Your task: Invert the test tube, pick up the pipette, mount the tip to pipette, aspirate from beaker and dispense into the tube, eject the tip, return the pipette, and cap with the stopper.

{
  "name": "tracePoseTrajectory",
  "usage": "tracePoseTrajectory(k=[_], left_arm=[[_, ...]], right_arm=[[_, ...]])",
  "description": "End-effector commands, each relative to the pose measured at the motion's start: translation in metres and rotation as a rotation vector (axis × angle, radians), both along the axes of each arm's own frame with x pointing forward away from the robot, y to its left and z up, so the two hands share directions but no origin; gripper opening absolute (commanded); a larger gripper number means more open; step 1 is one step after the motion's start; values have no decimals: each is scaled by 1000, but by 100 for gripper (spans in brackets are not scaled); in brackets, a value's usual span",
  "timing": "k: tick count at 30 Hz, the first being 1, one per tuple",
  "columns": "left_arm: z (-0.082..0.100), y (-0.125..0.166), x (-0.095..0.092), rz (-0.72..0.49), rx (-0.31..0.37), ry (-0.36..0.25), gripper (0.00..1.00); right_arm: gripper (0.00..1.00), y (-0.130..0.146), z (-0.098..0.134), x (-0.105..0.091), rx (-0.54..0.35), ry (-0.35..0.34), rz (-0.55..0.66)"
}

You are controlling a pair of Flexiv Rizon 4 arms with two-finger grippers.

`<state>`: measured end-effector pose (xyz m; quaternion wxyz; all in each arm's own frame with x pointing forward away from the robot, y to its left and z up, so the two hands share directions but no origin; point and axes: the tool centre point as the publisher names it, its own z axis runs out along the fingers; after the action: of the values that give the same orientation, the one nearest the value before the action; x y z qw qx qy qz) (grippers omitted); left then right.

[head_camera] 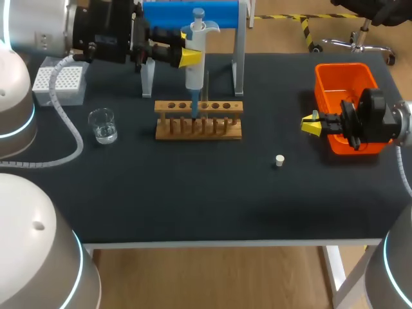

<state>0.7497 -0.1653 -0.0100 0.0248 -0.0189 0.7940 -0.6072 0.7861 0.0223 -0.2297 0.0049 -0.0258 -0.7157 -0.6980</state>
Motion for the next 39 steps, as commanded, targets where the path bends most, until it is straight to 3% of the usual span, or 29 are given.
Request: tracePoseTrajectory(k=[1,35,39], left_arm=[[0,0,-1,3,1,0,0],[0,0,-1,3,1,0,0],[0,0,-1,3,1,0,0]], right_arm=[[0,-1,0,-1,-1,0,1],[0,-1,0,-1,-1,0,1],[0,10,-1,-3,-15,0,2]])
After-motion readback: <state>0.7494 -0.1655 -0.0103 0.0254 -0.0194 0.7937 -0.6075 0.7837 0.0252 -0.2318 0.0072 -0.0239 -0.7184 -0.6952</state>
